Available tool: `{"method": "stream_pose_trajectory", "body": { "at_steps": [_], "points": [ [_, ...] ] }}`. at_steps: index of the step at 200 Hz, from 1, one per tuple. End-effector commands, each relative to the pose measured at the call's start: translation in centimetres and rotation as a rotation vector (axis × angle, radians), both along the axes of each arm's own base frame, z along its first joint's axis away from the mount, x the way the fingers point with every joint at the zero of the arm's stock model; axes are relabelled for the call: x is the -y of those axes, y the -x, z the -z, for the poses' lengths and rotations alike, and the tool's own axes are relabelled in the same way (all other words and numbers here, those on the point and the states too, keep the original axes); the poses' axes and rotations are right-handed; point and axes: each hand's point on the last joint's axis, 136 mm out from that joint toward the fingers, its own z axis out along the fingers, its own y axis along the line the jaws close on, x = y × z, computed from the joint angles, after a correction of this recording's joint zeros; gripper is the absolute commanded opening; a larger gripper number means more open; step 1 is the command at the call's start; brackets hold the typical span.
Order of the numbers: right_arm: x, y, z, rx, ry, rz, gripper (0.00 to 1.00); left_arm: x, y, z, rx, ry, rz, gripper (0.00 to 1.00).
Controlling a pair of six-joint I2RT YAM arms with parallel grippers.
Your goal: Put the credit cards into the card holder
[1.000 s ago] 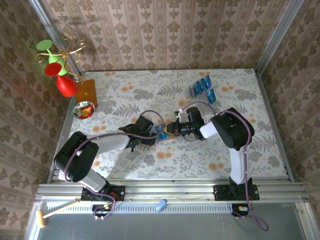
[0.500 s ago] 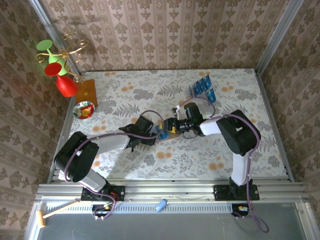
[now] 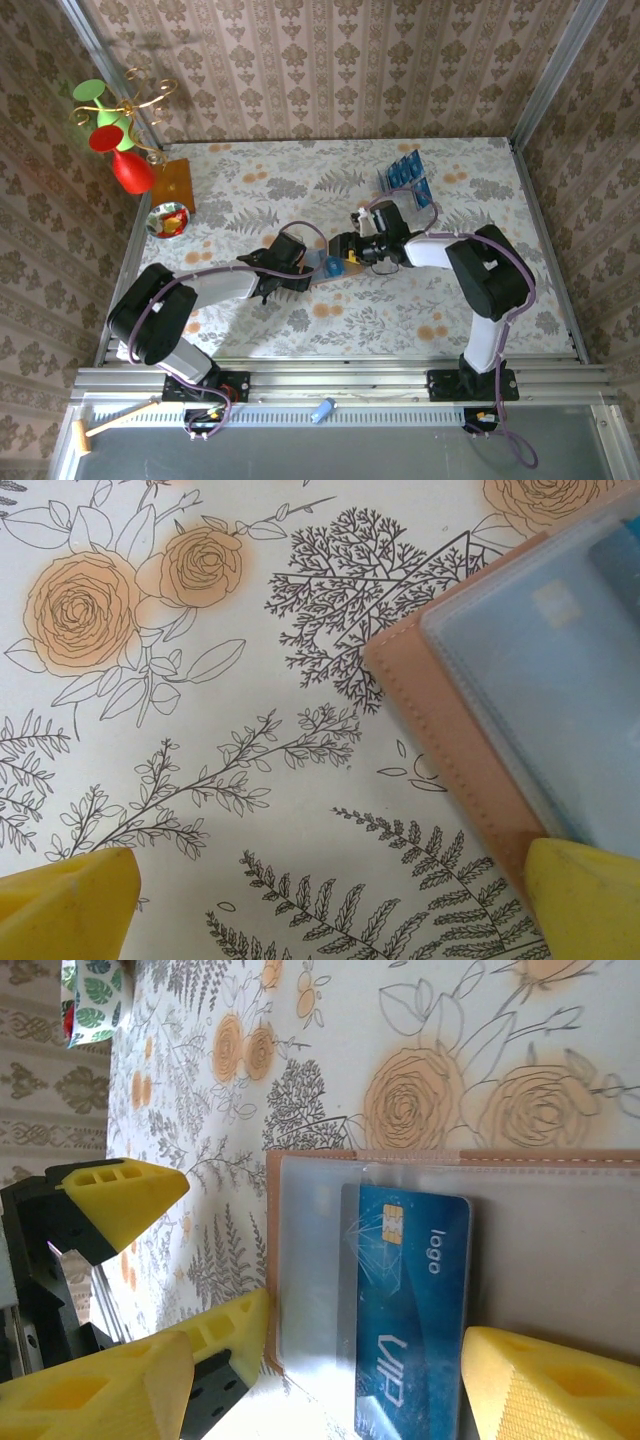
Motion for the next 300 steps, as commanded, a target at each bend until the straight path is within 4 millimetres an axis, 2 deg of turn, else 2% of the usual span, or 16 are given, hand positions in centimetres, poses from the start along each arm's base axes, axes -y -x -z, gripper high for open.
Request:
{"method": "stream_pose_trajectory", "body": {
  "at_steps": [1,28,49,68,76,84,94,106,119,148,215,300],
  "points": [
    [1.1,-0.7,-1.0,0.029,0.069,0.034,0.72,0.3,0.1,-1.5,0.021,0.029,0.018,1.00],
    [2.1,-0.7,-0.8,0.034,0.138,0.059,0.70,0.3,-0.2,-2.9,0.048,0.060,0.005,1.00],
    [3.5,-0.8,-0.2,0.030,0.233,0.093,0.63,-0.3,-0.1,-3.0,0.050,0.063,-0.022,1.00],
    [4.4,-1.0,0.3,0.022,0.331,0.094,0.49,-1.0,0.1,-2.4,0.031,0.043,-0.047,1.00],
    [4.8,-1.0,0.6,0.022,0.375,0.094,0.37,-1.2,0.1,-2.2,0.024,0.036,-0.056,1.00],
    [5.0,-1.1,0.7,0.024,0.405,0.091,0.28,-1.3,0.1,-1.9,0.016,0.026,-0.062,1.00],
    [5.2,-1.1,0.9,0.027,0.431,0.084,0.22,-1.3,0.1,-1.6,0.007,0.022,-0.067,1.00],
    [5.1,-1.0,1.0,0.033,0.438,0.075,0.23,-1.1,0.0,-1.3,-0.002,0.019,-0.067,1.00],
    [4.6,-0.9,0.7,0.042,0.418,0.061,0.32,-0.8,-0.1,-1.0,-0.012,0.017,-0.065,1.00],
    [5.3,-0.8,1.1,0.049,0.471,0.076,0.14,-0.3,-0.6,-0.7,-0.018,0.008,-0.060,1.00],
    [6.9,-1.5,3.2,0.030,0.604,0.082,0.06,0.8,-1.7,-0.1,-0.029,-0.015,-0.048,1.00],
    [3.5,-0.8,4.3,0.015,0.581,0.007,0.02,1.5,-2.3,0.9,-0.040,-0.016,-0.038,1.00]
  ]
}}
